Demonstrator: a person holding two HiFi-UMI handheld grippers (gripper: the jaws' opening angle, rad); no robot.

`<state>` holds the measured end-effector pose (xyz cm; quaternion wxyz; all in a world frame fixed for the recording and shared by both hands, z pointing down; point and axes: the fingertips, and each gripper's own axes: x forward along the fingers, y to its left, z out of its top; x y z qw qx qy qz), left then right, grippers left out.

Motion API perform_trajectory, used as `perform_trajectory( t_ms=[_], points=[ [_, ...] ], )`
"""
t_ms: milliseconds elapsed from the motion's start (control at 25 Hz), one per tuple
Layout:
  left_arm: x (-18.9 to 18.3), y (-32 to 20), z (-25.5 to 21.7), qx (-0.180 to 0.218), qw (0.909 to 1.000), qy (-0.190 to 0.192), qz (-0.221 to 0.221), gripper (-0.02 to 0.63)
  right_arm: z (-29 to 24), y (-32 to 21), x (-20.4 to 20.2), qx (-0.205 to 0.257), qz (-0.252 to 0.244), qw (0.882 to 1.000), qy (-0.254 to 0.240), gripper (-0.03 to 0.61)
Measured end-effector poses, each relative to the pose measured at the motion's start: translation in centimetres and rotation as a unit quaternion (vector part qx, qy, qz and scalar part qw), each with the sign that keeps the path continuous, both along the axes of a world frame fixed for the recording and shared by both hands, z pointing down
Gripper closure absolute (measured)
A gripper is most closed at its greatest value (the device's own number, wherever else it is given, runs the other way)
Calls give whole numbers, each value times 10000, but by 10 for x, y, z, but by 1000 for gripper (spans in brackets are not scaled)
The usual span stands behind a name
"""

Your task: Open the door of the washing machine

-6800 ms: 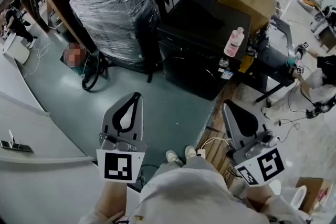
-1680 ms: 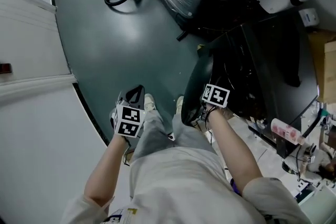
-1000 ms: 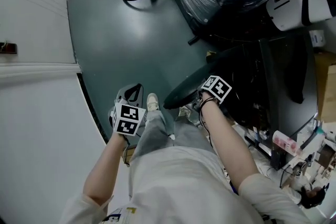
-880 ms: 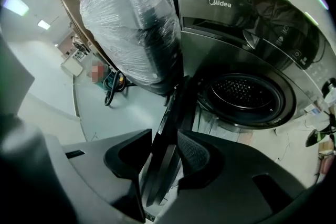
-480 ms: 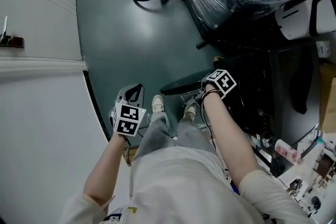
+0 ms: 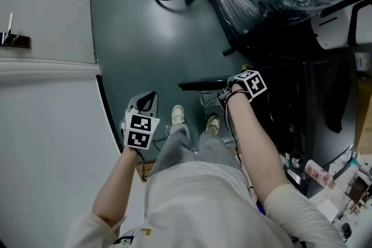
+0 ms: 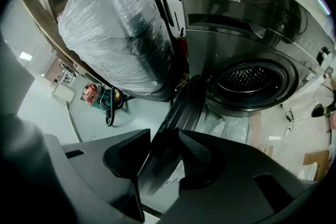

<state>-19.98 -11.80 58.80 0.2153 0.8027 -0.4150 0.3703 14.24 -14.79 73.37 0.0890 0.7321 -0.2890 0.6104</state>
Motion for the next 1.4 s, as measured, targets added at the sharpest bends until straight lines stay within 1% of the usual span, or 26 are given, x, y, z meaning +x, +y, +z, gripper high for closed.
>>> perform_trajectory(
  t_ms=[160, 400, 640, 760, 840, 960, 1000, 1040, 1080, 1200, 1280, 1400],
  points=[
    [-1, -8, -5, 74, 10000, -5, -45, 594, 0, -9, -1, 28, 190, 9997, -131, 383],
    [-1, -18, -13, 219, 9997, -26, -57, 594, 1, -20, 0, 130, 345, 9991, -226, 382],
    [-4, -12, -14, 189, 9997, -29, -161, 594, 2, -24, -1, 125, 340, 9982, -474, 382],
    [-2, -9, -15, 188, 9996, -6, -202, 594, 1, -21, 0, 114, 205, 9975, -668, 365],
    [1, -8, -18, 219, 9995, 11, -208, 594, -5, -18, 0, 153, 26, 9974, -706, 365],
    [4, -9, -27, 295, 9993, 42, -207, 594, -20, -17, 0, 367, -405, 9965, -630, 382],
    [6, -9, -29, 327, 9992, 57, -209, 594, -28, -17, -2, 472, -566, 9952, -644, 400],
    [7, -10, -32, 366, 9991, 72, -217, 594, -37, -18, -6, 595, -738, 9931, -689, 423],
    [9, -11, -34, 414, 9988, 81, -229, 594, -47, -19, -10, 739, -914, 9901, -769, 458],
    [11, -15, -43, 542, 9981, 86, -285, 594, -83, -27, -26, 1267, -1522, 9755, -959, 492],
    [14, -19, -52, 662, 9973, 133, -302, 594, -111, -32, -38, 1635, -1985, 9614, -981, 503],
    [21, -24, -66, 792, 9962, 238, -275, 594, -148, -36, -52, 2074, -2706, 9360, -878, 515]
  ],
)
